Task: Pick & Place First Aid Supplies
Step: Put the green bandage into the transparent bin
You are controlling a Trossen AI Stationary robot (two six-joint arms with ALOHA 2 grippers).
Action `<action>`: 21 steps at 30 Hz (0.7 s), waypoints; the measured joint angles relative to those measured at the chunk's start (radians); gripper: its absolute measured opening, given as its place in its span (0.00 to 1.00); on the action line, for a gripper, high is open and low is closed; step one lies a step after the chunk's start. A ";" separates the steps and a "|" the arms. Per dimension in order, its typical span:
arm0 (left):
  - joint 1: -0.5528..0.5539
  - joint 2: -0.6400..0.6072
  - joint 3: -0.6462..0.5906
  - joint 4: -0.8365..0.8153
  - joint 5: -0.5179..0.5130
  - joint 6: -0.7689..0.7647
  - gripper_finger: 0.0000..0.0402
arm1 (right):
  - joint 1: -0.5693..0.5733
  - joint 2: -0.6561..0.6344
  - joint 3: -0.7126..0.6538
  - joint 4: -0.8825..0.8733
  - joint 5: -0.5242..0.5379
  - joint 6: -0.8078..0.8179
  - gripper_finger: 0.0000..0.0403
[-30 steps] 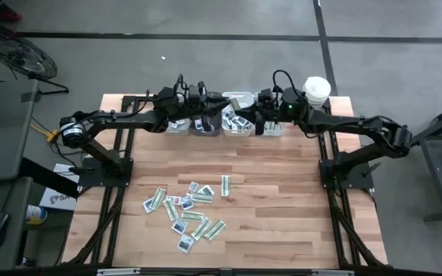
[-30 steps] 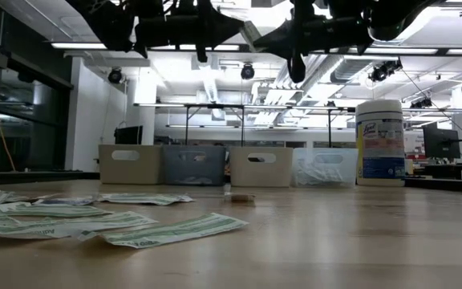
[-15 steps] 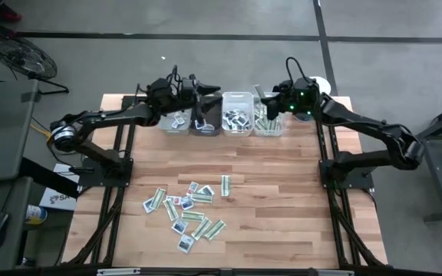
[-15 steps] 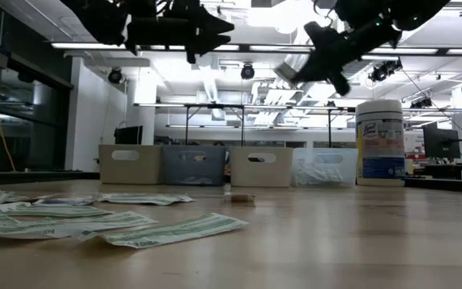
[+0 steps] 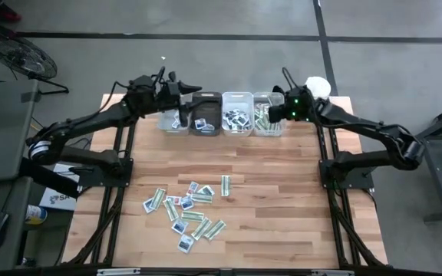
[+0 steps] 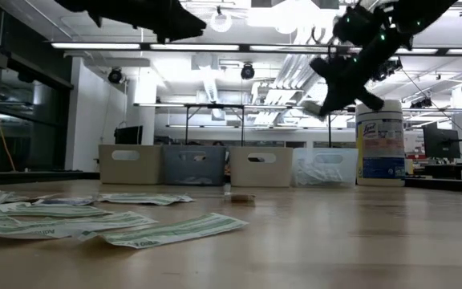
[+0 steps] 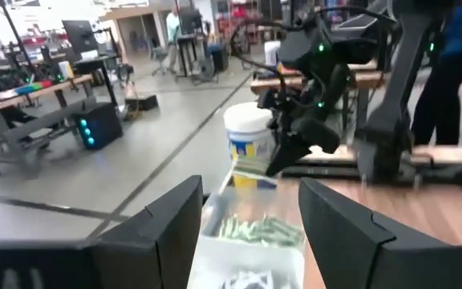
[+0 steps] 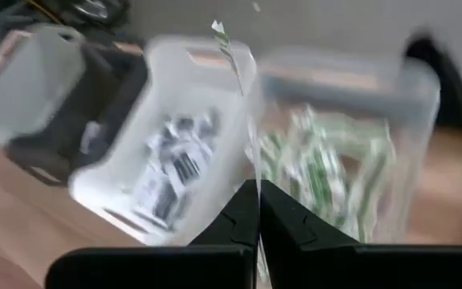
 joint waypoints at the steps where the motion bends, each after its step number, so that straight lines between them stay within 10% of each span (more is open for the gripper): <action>1: 0.000 -0.010 0.000 -0.022 0.000 0.011 0.51 | 0.000 0.001 -0.028 0.015 -0.005 0.025 0.00; 21: 0.000 -0.027 0.000 -0.210 0.091 0.163 0.51 | -0.038 0.051 -0.189 0.204 -0.100 0.238 0.02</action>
